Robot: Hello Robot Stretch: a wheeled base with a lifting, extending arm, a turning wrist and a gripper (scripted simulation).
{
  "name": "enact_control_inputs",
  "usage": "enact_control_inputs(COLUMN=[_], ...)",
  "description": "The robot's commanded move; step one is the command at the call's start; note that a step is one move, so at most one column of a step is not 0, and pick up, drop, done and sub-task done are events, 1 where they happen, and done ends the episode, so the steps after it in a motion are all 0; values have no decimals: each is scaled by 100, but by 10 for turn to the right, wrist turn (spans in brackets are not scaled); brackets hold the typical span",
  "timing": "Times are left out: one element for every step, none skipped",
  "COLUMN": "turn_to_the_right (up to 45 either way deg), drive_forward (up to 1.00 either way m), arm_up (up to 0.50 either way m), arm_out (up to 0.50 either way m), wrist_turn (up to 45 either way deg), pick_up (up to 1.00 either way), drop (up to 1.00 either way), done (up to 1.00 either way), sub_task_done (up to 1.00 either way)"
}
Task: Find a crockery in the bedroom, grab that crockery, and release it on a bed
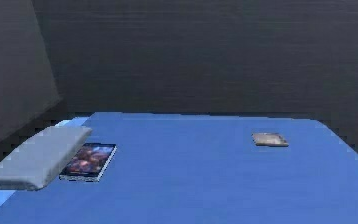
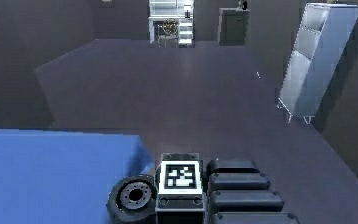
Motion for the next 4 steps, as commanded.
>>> enact_control_inputs(turn_to_the_right=[60, 90, -450, -420], drive_forward=[0, 0, 0, 0], arm_up=[0, 0, 0, 0], arm_out=[0, 0, 0, 0], wrist_turn=[0, 0, 0, 0], pick_up=[0, 0, 0, 0], drop=[0, 0, 0, 0], done=[0, 0, 0, 0], sub_task_done=[0, 0, 0, 0])
